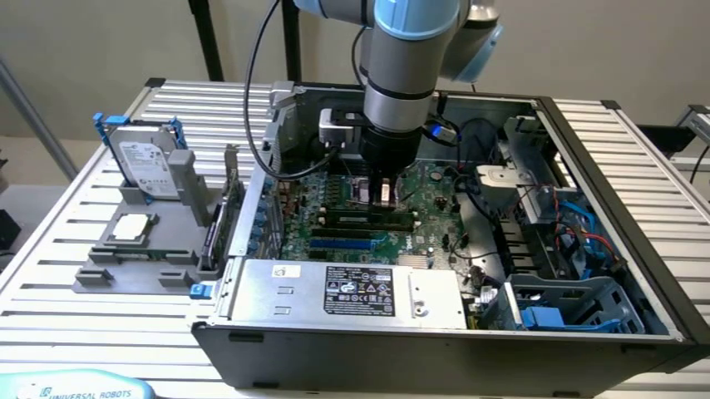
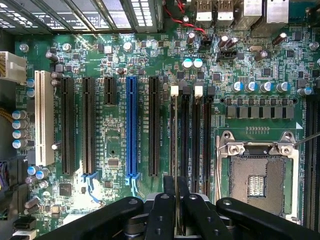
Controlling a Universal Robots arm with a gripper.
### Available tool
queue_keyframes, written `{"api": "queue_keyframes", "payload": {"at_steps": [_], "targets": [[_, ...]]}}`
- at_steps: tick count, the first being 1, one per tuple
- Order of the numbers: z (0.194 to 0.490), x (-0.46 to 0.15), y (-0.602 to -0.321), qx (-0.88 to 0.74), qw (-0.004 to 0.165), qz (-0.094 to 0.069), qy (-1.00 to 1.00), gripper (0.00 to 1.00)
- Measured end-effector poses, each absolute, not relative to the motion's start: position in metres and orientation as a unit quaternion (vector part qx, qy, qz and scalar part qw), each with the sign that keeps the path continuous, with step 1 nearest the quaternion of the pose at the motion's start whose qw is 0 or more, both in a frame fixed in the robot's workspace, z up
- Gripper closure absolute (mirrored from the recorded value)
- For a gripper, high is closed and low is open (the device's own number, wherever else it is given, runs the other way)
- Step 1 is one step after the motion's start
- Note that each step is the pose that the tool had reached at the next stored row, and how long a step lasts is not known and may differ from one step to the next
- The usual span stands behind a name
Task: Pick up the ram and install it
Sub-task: 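Insert the ram into the slot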
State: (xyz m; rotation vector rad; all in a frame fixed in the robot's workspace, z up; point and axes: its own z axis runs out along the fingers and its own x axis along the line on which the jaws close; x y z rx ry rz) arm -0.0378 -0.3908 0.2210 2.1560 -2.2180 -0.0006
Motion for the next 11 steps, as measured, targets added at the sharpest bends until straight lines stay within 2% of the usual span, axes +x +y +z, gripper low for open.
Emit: {"api": "queue_keyframes", "payload": {"at_steps": [4, 5, 11], "targets": [[0.221, -0.038, -0.391, 0.697, 0.024, 0.000, -0.717, 0.85], [0.221, -0.038, -0.391, 0.697, 0.024, 0.000, -0.717, 0.79], [0.237, -0.038, -0.391, 0.697, 0.022, -0.003, -0.717, 0.79]]}}
